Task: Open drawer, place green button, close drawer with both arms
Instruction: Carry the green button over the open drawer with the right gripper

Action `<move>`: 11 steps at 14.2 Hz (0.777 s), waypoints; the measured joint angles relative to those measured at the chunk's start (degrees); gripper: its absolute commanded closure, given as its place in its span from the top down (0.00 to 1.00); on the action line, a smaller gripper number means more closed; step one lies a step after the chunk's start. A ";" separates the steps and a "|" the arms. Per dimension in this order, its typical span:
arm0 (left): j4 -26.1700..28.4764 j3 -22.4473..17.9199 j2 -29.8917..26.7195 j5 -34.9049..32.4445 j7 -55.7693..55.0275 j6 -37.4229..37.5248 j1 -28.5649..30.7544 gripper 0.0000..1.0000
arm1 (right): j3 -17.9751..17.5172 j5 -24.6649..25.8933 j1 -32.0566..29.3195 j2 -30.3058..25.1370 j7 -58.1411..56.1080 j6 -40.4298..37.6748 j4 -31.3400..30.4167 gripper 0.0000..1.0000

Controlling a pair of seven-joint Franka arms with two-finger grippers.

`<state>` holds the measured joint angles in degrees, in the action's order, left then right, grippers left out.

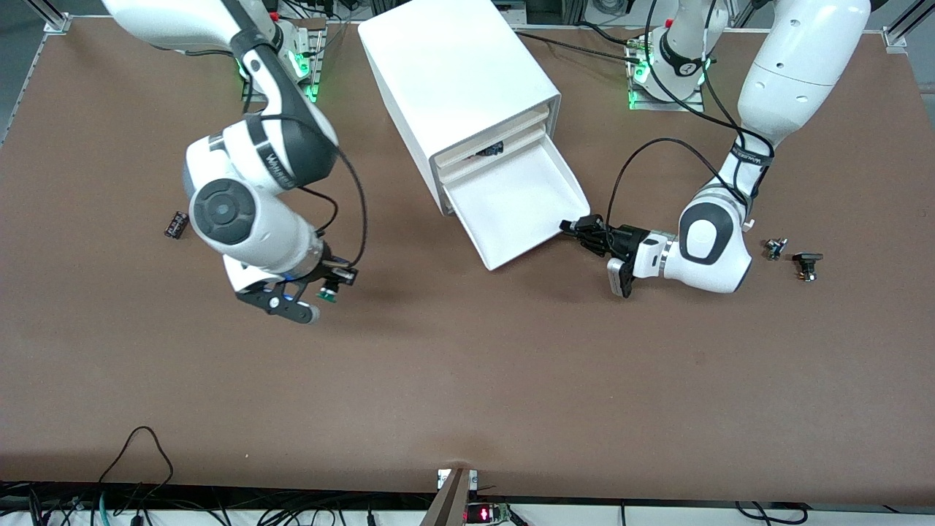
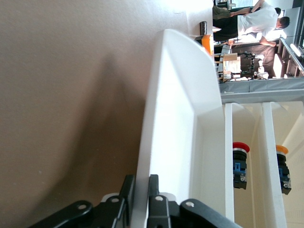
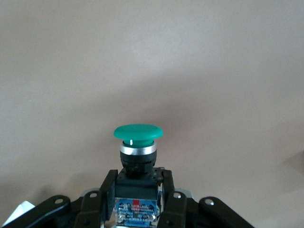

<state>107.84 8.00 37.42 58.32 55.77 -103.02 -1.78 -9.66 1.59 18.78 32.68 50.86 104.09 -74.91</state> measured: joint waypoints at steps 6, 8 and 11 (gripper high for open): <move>-7.44 -0.57 -1.99 -11.10 -10.83 5.17 0.88 1.00 | 0.02 0.17 8.98 3.93 23.96 -0.58 8.25 0.00; -15.24 -0.55 -4.34 -19.71 -23.52 13.35 1.32 1.00 | 0.03 0.19 11.75 4.87 30.93 0.63 9.57 0.00; -25.75 -0.17 -6.91 -29.98 -38.02 23.04 1.13 1.00 | 0.05 0.21 15.43 6.22 40.93 4.28 9.91 0.00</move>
<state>82.09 7.82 30.51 28.34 17.74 -79.98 -0.65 -9.61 1.80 34.21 38.90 91.79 108.37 -65.01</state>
